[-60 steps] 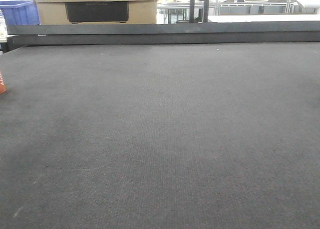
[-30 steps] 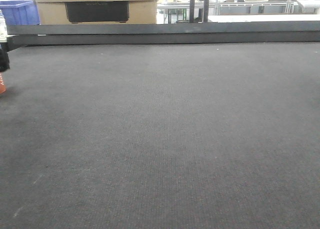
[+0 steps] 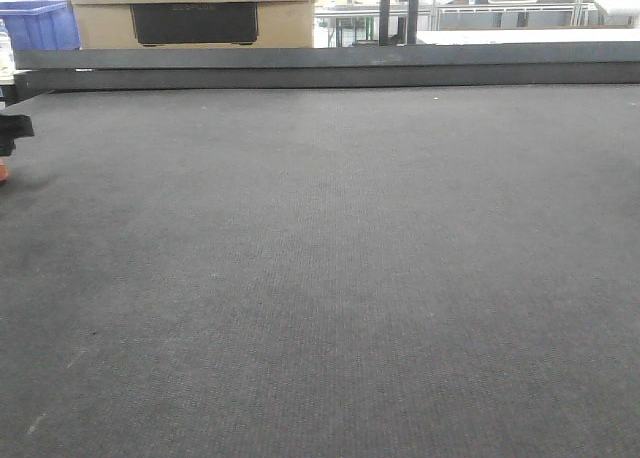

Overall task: Place cylindrical capacitor in blue bin on shelf
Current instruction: 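Lift the orange cylinder and maroon capacitor off the table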

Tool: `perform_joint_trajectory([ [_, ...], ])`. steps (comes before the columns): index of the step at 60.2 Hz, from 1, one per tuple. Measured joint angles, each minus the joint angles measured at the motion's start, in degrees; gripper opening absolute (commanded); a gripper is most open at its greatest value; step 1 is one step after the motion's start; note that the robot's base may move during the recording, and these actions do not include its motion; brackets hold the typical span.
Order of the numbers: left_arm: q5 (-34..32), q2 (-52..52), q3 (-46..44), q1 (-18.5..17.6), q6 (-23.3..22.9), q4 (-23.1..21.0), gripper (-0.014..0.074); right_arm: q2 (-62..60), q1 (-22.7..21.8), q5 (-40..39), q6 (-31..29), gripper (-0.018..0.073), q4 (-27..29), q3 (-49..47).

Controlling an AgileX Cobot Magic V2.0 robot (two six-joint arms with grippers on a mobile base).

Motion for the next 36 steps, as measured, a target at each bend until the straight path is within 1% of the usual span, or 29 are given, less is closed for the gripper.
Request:
perform_joint_trajectory([
  [1,0.1,0.0,-0.12,0.0,0.0,0.0,-0.0111,0.0,0.0,0.34,0.0,-0.0162,0.0,0.0],
  [6,1.37,-0.22,-0.38,0.0,0.0,0.78,-0.0111,0.0,0.0,1.39,-0.11,-0.0162,0.0,0.0],
  [11,5.21,-1.69,-0.35,0.0,0.0,3.13,-0.0111,0.0,0.0,2.95,-0.11,-0.0162,0.0,0.0],
  [21,16.59,-9.38,-0.35,0.0,0.0,9.32,-0.0111,0.0,0.0,9.1,-0.11,-0.0162,0.0,0.0],
  [27,24.41,-16.3,-0.35,-0.25,0.0,11.11,-0.0111,0.0,0.48,12.89,-0.11,-0.0162,0.0,0.0],
  [36,37.49,-28.01,-0.5,-1.53,0.0,12.45,-0.0111,0.0,3.35,19.26,-0.11,-0.0162,0.0,0.0],
])
